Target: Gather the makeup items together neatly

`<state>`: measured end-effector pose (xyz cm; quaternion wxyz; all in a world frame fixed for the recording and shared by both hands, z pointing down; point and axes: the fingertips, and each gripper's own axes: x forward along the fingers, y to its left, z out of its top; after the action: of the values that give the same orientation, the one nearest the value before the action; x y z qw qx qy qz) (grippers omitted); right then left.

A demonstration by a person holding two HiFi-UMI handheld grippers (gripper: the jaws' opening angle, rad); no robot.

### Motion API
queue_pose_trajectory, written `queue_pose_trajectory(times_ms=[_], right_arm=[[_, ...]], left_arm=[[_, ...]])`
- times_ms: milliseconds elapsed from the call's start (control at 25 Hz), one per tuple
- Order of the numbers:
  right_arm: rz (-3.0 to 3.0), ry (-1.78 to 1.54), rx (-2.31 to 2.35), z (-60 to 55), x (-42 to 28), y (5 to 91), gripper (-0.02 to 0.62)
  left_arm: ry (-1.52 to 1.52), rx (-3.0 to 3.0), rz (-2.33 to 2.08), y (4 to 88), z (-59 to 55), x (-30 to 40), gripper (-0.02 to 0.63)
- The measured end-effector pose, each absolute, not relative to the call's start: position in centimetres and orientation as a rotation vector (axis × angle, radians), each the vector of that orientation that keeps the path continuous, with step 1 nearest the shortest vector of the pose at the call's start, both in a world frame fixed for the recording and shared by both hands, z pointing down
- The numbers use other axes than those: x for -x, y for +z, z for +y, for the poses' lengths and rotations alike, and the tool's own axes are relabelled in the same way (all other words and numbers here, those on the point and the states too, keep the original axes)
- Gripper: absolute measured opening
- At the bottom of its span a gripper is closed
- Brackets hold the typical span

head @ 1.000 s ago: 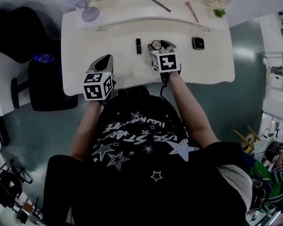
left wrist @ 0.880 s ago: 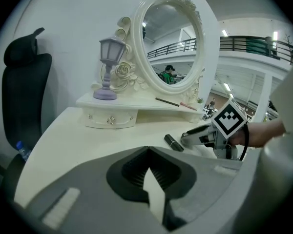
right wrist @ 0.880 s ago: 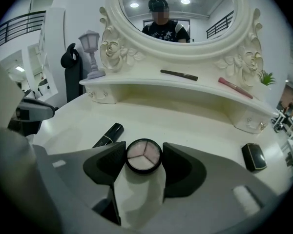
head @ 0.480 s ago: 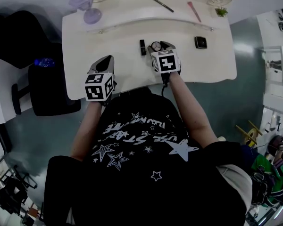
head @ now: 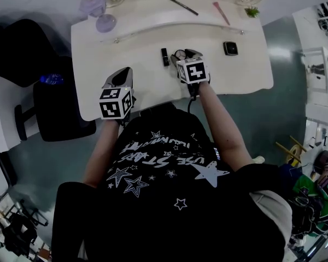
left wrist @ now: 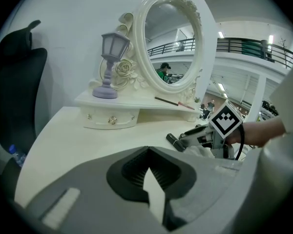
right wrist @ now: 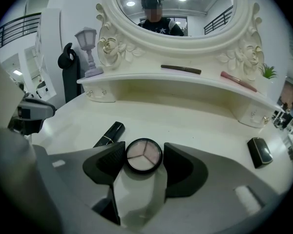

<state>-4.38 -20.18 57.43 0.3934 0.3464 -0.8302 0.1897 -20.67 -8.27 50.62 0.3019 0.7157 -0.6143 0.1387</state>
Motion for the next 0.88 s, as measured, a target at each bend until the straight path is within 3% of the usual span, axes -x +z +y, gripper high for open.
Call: queue_pose_trajectory(times_ms=[600,880], right_arm=[[-2.155,0.515,-1.089,-21.5,-0.5,52.9,0.411],[-2.116,0.545,-1.164,-24.1,-6.9,53.2,0.422]], left_arm=[[0.369,-1.962,-1.583,50.3,-9.3,18.8,0.000],[0.374,-1.972,-1.598,49.4,-11.8,14.5,0.000]])
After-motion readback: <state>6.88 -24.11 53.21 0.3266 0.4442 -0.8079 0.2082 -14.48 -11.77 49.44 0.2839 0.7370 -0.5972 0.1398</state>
